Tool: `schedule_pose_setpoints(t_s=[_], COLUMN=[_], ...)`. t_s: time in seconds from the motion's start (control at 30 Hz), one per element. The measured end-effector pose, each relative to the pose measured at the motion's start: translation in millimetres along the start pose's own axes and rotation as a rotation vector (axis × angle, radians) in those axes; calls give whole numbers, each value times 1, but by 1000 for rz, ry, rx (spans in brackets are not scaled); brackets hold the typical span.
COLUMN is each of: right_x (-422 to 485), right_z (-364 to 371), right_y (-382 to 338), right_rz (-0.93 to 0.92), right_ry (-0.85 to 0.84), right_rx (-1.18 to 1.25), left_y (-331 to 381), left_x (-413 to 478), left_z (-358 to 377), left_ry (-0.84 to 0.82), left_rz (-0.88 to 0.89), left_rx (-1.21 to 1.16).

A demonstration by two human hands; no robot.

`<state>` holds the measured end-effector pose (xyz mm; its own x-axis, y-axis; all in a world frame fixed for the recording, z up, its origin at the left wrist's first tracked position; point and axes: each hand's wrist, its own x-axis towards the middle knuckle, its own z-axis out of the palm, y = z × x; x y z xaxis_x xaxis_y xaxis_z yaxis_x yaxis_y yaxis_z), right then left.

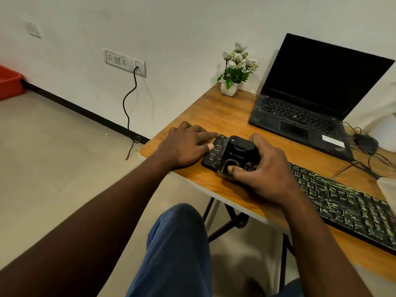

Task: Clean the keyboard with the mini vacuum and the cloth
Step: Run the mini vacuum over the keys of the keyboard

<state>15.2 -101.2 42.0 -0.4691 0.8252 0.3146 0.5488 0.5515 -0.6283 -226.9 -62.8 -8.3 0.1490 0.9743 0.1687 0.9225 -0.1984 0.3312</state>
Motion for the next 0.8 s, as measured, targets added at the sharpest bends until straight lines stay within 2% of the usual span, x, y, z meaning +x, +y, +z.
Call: schedule_pose_setpoints(t_s=[0.3, 0.4, 0.5, 0.67, 0.8], right_x=[18, 14, 19, 25, 14], right_z=[35, 18, 14, 36, 10], right_y=[-13, -6, -5, -13, -3], right_rz=[-91, -53, -32, -116, -52], right_ry=[34, -18, 7, 23, -68], right_rx=[-12, 24, 33, 7, -13], left_y=[-8, -7, -6, -9, -9], left_x=[5, 4, 4, 6, 5], left_z=[-6, -7, -7, -2, -2], left_ry=[-13, 1, 16, 59, 61], left_rz=[-100, -104, -106, -145, -155], left_rx=[-283, -309, -351, -444, -434])
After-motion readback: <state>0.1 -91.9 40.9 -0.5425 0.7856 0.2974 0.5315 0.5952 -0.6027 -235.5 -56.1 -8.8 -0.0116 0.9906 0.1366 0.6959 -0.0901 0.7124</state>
